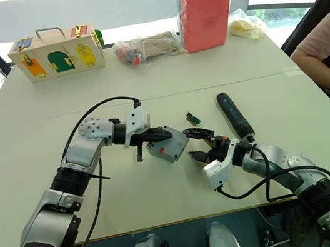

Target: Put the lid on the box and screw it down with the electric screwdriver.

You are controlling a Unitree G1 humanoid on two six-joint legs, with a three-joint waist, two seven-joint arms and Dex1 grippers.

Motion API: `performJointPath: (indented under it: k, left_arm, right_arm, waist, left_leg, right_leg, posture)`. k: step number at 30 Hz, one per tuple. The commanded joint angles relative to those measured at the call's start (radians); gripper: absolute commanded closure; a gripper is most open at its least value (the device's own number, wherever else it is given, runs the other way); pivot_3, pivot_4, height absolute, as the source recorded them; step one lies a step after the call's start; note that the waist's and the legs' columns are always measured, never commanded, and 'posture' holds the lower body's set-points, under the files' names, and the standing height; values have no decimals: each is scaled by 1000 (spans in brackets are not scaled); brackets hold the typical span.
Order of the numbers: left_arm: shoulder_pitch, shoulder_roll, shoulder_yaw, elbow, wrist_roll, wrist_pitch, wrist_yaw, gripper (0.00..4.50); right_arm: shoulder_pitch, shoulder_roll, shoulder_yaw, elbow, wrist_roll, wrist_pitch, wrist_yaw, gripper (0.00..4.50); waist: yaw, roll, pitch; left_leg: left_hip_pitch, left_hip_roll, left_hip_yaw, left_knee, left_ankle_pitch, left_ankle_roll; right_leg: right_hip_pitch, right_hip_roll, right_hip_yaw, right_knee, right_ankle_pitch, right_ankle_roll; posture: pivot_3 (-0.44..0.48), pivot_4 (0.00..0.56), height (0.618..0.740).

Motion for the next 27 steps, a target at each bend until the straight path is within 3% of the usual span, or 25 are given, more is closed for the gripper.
performJointPath:
  k: [1, 3, 6, 9, 12, 13, 17, 27]
  left_arm:
    - [36, 27, -35, 17, 49, 34, -2, 4500]
    - [39, 31, -32, 9, 46, 39, 0, 4500]
    - [41, 34, -29, 3, 43, 44, 4, 4500]
    - [41, 36, -25, -3, 40, 50, 7, 4500]
    - [41, 36, -21, -10, 37, 56, 7, 4500]
    - [41, 36, -20, -11, 36, 58, 7, 4500]
    - [41, 36, -20, -17, 32, 64, 9, 4500]
    - [53, 39, -17, -50, 25, 86, 10, 4500]
  right_arm:
    - [-3, -1, -24, -43, 160, 2, 78, 10]
    - [1, -9, -37, -76, 199, 7, 108, 10]
    - [9, -10, -47, -114, 207, 17, 130, 591]
    - [17, -6, -47, -145, 203, 27, 155, 1474]
    - [16, 12, -42, -164, 194, 44, 171, 2718]
    - [12, 19, -37, -165, 186, 49, 173, 2905]
    - [2, 39, -25, -156, 162, 57, 180, 4391]
    - [15, 39, -32, -147, 111, 66, 183, 4391]
  waist:
    - [-1, 0, 0]
    - [-2, 0, 0]
    - [-1, 0, 0]
    - [0, 0, 0]
    - [0, 0, 0]
    - [0, 0, 0]
    - [-1, 0, 0]
    - [-5, 0, 0]
  left_leg:
    - [0, 0, 0, 0, 0, 0]
    - [0, 0, -1, 0, 0, 0]
    - [0, 0, -1, 0, 0, 0]
    - [0, 0, -1, 0, 0, 0]
    - [0, 0, -1, 0, 0, 0]
    - [0, 0, -1, 0, 0, 0]
    - [0, 0, -1, 0, 0, 0]
    - [1, 1, -1, -1, 0, 0]
  right_leg:
    - [0, 0, 0, 0, 0, 0]
    - [0, 0, 0, 0, 0, 0]
    - [0, 0, 0, 0, 0, 0]
    - [0, 0, 0, 0, 0, 0]
    - [0, 0, 0, 0, 0, 0]
    - [0, 0, 0, 0, 0, 0]
    - [0, 0, 0, 0, 0, 0]
    - [0, 2, 0, 0, 0, 0]
  posture:
    - [0, 150, 730]
    - [0, 150, 730]
    - [0, 150, 730]
    - [0, 150, 730]
    - [0, 150, 730]
    - [0, 150, 730]
    - [0, 150, 730]
    - [0, 150, 730]
